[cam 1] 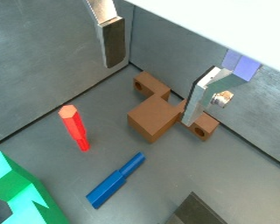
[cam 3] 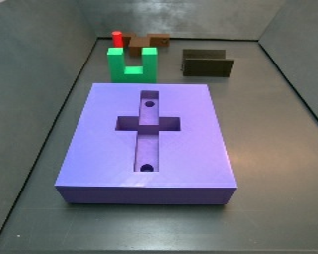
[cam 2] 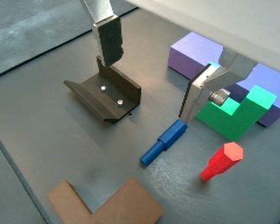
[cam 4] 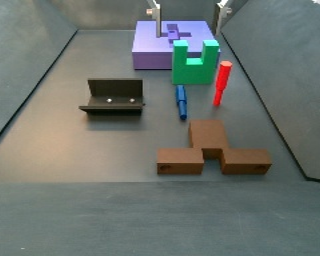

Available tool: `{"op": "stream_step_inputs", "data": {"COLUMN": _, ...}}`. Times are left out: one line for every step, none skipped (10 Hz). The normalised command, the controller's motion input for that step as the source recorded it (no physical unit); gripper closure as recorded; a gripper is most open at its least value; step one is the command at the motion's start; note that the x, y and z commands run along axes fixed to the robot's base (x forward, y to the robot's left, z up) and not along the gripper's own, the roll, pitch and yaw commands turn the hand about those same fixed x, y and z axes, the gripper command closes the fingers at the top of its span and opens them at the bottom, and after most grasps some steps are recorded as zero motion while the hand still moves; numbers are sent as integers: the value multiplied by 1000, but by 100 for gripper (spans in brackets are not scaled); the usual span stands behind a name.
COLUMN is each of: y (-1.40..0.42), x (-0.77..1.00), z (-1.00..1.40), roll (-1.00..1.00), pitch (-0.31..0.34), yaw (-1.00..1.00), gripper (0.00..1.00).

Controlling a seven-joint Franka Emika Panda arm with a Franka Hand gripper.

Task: Pick up the green object. Move up. Move to above the board. Insert the green object.
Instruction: Pick up the green object.

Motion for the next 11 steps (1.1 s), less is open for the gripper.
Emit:
{"op": "stream_step_inputs", "data": {"y": -71, "x": 0, "z": 0, "roll": 0, "pitch": 0, "yaw": 0, "gripper": 0}}
{"op": "stream_step_inputs", "data": {"y": -9, "x": 0, "z": -51, "roll": -50, "pitch": 0, "yaw": 0, "gripper": 0}}
{"op": "stream_step_inputs", "data": {"y": -26, "x": -60, "z": -46, "roll": -56, "pitch": 0, "yaw": 31, "gripper": 0}}
{"op": "stream_step_inputs", "data": {"y": -246, "x": -117, "z": -129, "roll": -86, "pitch": -4, "yaw": 86, "gripper": 0}}
{"op": "stream_step_inputs", "data": {"y": -663, "x": -89, "z": -200, "roll": -47, "pitch": -20, "yaw": 31, "gripper": 0}}
{"op": "stream_step_inputs", "data": {"y": -1000, "x": 80, "z": -206, "roll": 49, "pitch": 10, "yaw": 0, "gripper": 0}}
{"op": "stream_step_inputs", "data": {"y": -1000, "x": 86, "z": -171, "roll": 30, "pitch": 27, "yaw": 0, "gripper": 0}}
{"op": "stream_step_inputs", "data": {"y": -1000, "x": 123, "z": -106, "roll": 0, "pitch": 33, "yaw": 0, "gripper": 0}}
{"op": "stream_step_inputs", "data": {"y": -1000, "x": 123, "z": -189, "roll": 19, "pitch": 43, "yaw": 0, "gripper": 0}}
{"op": "stream_step_inputs", "data": {"y": -1000, "x": 111, "z": -560, "roll": 26, "pitch": 4, "yaw": 0, "gripper": 0}}
{"op": "stream_step_inputs", "data": {"y": -1000, "x": 57, "z": -609, "roll": 0, "pitch": 0, "yaw": 0, "gripper": 0}}
